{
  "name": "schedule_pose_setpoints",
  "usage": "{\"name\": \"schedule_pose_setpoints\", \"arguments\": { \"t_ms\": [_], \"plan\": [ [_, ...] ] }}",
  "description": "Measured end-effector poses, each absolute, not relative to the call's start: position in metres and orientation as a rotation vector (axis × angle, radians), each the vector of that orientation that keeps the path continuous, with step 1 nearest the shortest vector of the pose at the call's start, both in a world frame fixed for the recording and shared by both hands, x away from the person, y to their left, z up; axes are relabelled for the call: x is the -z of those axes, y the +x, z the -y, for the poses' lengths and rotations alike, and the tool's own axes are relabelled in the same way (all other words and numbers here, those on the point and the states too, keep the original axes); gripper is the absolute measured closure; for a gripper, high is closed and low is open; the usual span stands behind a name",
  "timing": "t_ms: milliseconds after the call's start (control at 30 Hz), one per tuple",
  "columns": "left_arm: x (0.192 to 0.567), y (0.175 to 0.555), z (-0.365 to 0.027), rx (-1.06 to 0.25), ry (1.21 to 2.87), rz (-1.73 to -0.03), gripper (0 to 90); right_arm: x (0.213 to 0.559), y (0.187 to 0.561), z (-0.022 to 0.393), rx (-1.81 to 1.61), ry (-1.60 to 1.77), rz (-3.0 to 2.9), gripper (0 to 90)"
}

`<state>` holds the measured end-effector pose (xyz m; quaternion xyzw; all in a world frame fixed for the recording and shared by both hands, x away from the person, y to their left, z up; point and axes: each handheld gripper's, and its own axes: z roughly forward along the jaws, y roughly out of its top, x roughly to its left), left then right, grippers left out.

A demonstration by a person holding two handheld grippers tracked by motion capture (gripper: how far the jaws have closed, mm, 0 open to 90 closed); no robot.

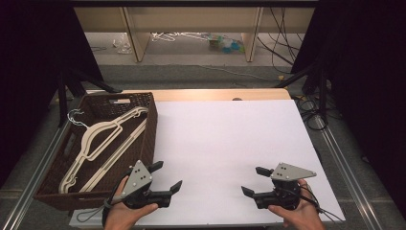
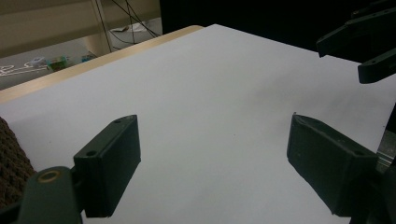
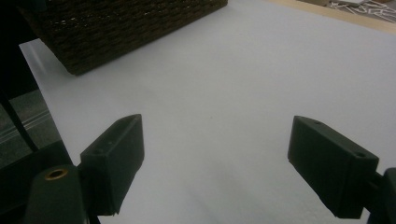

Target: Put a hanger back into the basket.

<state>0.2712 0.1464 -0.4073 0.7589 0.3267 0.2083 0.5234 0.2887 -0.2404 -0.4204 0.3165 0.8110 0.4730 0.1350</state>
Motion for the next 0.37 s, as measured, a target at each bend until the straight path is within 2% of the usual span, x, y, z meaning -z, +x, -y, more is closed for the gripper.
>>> {"name": "schedule_pose_setpoints", "arguments": {
  "t_ms": [367],
  "plan": [
    [0.4075, 0.2702, -0.1467, -0.495, 1.810, -0.777, 17.2, 0.4201, 0.2910, 0.2443, -1.391, 0.919, -2.330, 18.7]
  ]
}}
